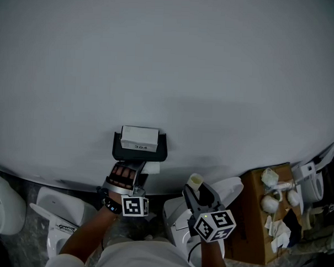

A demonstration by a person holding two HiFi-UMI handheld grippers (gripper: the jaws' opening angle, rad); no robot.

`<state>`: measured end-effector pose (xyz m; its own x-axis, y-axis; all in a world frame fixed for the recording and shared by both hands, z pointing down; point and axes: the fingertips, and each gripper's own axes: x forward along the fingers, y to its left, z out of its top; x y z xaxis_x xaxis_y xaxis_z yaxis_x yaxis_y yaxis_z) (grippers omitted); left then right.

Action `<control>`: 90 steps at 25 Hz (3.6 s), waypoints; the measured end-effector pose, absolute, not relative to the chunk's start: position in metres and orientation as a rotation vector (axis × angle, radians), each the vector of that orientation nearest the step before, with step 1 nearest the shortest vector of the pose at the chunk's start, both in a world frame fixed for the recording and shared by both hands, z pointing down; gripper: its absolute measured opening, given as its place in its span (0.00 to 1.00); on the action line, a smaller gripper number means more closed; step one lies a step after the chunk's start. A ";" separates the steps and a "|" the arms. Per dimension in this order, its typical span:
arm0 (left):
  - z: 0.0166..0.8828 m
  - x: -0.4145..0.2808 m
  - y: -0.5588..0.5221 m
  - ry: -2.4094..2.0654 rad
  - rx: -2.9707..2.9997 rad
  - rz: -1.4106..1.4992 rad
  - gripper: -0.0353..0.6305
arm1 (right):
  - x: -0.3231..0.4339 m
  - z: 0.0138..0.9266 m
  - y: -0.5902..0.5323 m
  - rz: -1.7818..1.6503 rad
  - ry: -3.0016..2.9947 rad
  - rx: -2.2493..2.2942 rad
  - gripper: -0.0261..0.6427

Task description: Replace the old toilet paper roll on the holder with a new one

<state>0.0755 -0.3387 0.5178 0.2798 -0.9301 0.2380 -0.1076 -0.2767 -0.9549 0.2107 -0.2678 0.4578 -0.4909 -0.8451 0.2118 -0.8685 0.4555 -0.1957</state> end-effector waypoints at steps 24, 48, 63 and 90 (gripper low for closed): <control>0.528 0.049 -0.335 0.983 -1.686 -1.119 0.52 | 0.209 0.460 -0.250 0.423 -2.570 1.580 0.31; 0.510 0.008 -0.283 1.008 -1.956 -0.992 0.59 | 0.128 0.461 -0.228 0.427 -2.574 1.472 0.31; 0.521 -0.080 -0.246 1.342 -2.377 -0.884 0.59 | 0.051 0.441 -0.203 0.385 -2.634 1.335 0.31; 0.444 -0.229 -0.138 1.899 -2.715 0.038 0.06 | 0.063 0.404 -0.174 0.323 -2.707 1.401 0.31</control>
<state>-0.2293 -0.1380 0.4442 0.3475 -0.9343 0.0793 -0.9304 -0.3330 0.1534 0.0627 -0.1744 0.4037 -0.5801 -0.7979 0.1637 -0.8140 0.5608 -0.1511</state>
